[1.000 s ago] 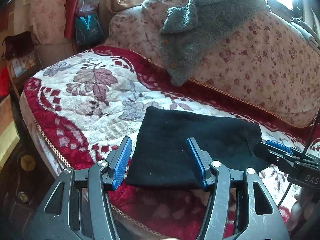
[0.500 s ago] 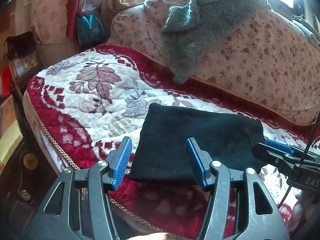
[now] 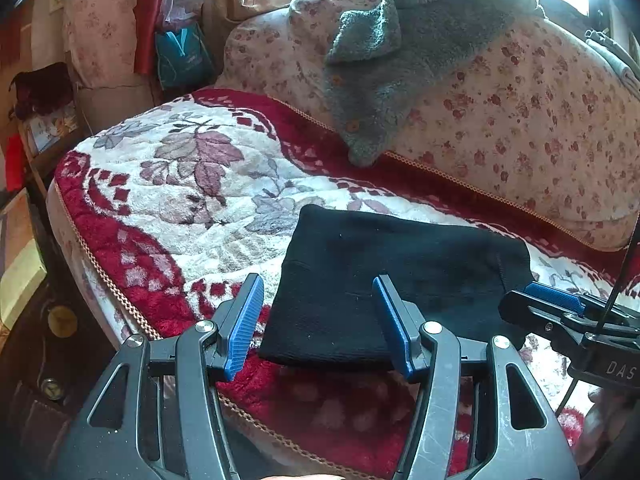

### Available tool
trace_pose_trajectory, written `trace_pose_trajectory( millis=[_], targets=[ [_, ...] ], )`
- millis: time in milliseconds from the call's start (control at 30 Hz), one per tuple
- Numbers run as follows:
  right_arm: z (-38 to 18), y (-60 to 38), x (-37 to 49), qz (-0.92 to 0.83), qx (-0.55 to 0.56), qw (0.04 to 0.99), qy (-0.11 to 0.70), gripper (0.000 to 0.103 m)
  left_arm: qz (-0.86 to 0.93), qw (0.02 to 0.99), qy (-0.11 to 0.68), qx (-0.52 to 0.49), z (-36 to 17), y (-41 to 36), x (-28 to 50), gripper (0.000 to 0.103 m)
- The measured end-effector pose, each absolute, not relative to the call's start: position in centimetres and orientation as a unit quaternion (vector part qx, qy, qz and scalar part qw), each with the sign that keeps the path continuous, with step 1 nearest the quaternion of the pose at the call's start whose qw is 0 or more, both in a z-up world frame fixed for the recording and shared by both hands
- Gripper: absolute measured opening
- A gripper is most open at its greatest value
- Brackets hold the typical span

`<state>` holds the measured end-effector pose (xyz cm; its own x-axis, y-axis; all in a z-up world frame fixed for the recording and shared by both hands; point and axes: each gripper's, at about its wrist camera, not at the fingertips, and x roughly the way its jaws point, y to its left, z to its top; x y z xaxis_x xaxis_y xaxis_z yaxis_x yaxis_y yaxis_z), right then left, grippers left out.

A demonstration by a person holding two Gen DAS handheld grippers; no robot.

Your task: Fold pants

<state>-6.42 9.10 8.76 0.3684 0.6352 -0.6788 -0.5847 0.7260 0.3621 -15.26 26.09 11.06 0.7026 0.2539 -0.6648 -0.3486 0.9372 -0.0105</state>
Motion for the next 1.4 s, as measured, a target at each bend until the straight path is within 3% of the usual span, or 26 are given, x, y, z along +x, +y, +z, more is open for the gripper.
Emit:
trace_pose_trajectory(
  millis=[1400],
  targets=[
    [8.25,9.54,-6.49,0.373,0.034,0.820,0.433,0.061,0.169,0.929,0.327,-0.045,10.78,25.77,-15.85,0.057]
  ],
)
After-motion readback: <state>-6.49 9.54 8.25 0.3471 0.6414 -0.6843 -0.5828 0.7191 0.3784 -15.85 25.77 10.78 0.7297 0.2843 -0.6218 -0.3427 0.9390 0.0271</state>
